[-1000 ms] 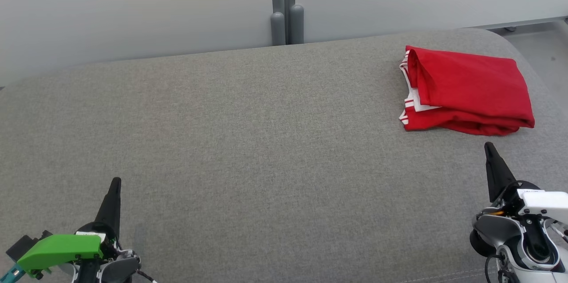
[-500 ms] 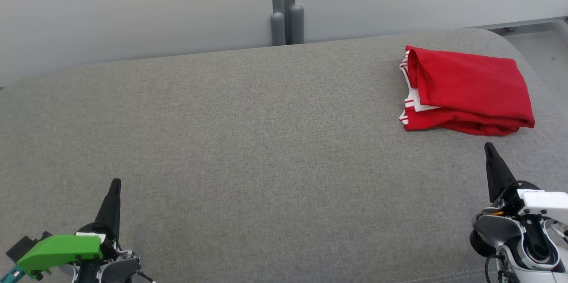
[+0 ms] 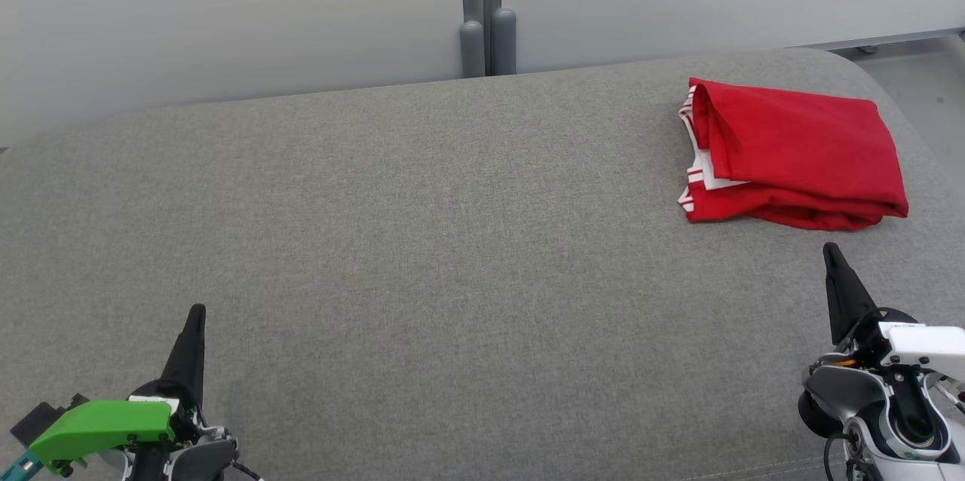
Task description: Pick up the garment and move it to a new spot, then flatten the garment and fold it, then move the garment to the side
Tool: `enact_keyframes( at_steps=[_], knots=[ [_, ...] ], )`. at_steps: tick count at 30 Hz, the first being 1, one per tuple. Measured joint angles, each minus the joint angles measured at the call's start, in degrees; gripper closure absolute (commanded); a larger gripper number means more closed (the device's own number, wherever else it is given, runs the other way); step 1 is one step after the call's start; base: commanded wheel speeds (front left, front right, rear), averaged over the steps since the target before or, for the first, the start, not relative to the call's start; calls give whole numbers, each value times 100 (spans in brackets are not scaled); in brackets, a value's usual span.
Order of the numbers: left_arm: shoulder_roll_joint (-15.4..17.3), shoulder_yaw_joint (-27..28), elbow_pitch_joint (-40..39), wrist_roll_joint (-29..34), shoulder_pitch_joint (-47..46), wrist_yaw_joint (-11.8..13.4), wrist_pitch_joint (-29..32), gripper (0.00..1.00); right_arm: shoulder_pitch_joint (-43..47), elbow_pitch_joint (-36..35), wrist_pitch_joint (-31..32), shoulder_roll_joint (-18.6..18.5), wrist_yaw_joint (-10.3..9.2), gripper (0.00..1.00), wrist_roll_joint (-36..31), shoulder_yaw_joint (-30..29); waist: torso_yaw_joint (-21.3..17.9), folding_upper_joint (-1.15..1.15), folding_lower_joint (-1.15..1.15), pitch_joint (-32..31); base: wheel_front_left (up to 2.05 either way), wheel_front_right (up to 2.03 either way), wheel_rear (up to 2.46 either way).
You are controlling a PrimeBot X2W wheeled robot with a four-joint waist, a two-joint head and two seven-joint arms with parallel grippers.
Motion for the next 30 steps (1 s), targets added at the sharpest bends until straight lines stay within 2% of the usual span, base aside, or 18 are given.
enact_keyframes(
  at_steps=[30],
  knots=[
    [-1, 26, 21, 0, -5, -10, 1, 100, -6, 7, 24, 4, 1, 100, 0, -14, 0, 0, 0, -1, 0, 0, 0]
  ],
)
